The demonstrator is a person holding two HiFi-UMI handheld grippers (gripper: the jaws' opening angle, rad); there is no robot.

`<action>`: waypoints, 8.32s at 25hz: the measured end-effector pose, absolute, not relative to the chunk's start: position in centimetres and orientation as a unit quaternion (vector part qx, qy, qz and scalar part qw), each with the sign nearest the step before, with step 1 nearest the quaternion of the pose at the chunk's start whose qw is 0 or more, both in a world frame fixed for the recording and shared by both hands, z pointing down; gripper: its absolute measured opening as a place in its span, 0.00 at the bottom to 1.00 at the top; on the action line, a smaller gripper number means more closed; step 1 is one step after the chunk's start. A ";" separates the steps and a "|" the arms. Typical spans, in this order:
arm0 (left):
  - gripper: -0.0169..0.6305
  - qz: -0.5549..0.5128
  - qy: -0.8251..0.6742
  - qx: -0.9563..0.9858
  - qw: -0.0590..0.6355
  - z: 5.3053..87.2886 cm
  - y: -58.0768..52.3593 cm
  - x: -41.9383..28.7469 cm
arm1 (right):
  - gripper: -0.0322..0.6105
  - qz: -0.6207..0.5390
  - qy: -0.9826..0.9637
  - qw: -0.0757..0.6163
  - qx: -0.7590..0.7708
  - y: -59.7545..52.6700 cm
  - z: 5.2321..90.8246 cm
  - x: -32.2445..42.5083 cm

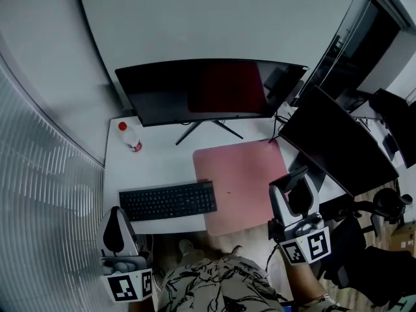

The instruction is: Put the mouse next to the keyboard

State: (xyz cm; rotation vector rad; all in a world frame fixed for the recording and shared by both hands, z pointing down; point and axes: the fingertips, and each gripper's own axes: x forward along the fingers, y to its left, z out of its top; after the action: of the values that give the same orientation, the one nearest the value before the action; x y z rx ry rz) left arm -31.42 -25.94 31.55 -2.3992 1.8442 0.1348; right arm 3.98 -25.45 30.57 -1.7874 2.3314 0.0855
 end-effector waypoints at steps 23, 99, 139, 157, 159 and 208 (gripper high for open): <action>0.03 0.052 0.557 -0.827 0.057 30.2 -30.1 -30.8 | 0.52 0.018 0.782 0.079 -0.618 -27.8 30.8 2.4; 0.03 -0.017 0.561 -0.827 0.021 35.5 -33.7 -28.1 | 0.52 -0.268 0.748 -0.180 -0.580 -32.9 67.8 -0.2; 0.03 -0.034 0.565 -0.824 -0.002 36.6 -34.4 -27.4 | 0.52 -0.312 0.706 -0.241 -0.588 -34.0 73.2 -0.1; 0.03 -0.034 0.568 -0.822 -0.006 37.3 -34.7 -27.2 | 0.52 -0.329 0.684 -0.256 -0.599 -34.1 74.1 -0.4; 0.03 -0.034 0.569 -0.822 -0.006 37.3 -34.7 -27.2 | 0.52 -0.327 0.683 -0.261 -0.598 -34.1 74.2 -0.4; 0.03 0.016 0.577 -0.815 0.051 32.5 -33.4 -29.1 | 0.06 -0.111 0.788 -0.100 -0.597 -36.9 50.8 1.1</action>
State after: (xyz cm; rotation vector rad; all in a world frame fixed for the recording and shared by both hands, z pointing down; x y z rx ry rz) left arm -29.06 -33.38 32.54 -2.4800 1.7568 0.0478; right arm 1.10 -36.88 50.81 -2.0051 2.6464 -0.3740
